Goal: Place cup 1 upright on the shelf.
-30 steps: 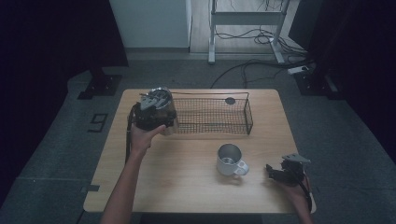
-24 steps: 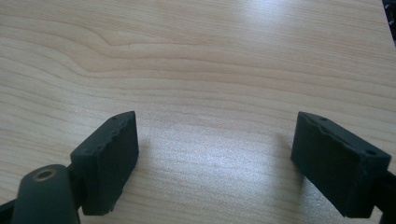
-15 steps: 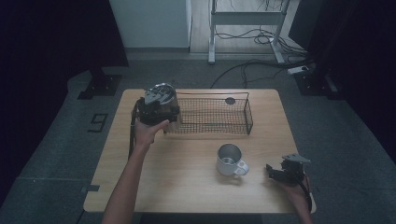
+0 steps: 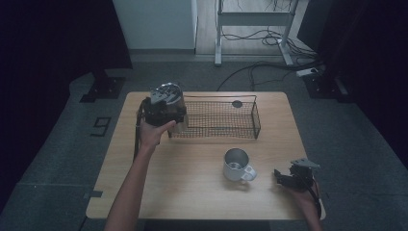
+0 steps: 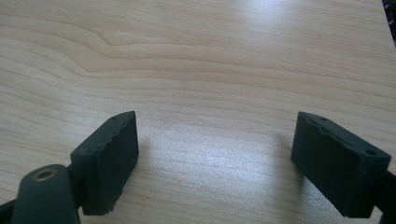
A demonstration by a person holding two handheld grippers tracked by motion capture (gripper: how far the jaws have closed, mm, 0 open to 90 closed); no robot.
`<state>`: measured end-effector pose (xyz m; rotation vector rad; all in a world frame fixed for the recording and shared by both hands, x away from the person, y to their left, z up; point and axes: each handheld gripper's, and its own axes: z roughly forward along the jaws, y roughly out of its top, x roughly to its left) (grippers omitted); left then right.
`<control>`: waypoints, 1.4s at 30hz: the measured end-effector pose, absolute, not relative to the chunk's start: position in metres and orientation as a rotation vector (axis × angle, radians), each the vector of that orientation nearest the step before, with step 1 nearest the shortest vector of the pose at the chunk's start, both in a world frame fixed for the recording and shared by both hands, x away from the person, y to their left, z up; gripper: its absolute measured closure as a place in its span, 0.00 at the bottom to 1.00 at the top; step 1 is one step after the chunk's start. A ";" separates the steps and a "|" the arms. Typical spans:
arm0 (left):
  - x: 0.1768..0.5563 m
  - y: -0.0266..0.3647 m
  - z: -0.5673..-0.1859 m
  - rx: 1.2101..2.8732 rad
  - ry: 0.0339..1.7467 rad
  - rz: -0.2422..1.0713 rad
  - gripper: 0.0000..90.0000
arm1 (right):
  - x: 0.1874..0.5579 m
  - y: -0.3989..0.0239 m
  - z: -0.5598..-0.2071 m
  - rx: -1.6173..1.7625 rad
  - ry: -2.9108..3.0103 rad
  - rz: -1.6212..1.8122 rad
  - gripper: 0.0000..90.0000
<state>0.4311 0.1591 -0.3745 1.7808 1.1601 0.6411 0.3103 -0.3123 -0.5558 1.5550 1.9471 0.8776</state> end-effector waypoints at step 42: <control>0.477 0.135 -0.383 1.805 1.170 0.624 0.04 | 0.310 -0.311 -0.556 1.567 1.932 0.867 0.17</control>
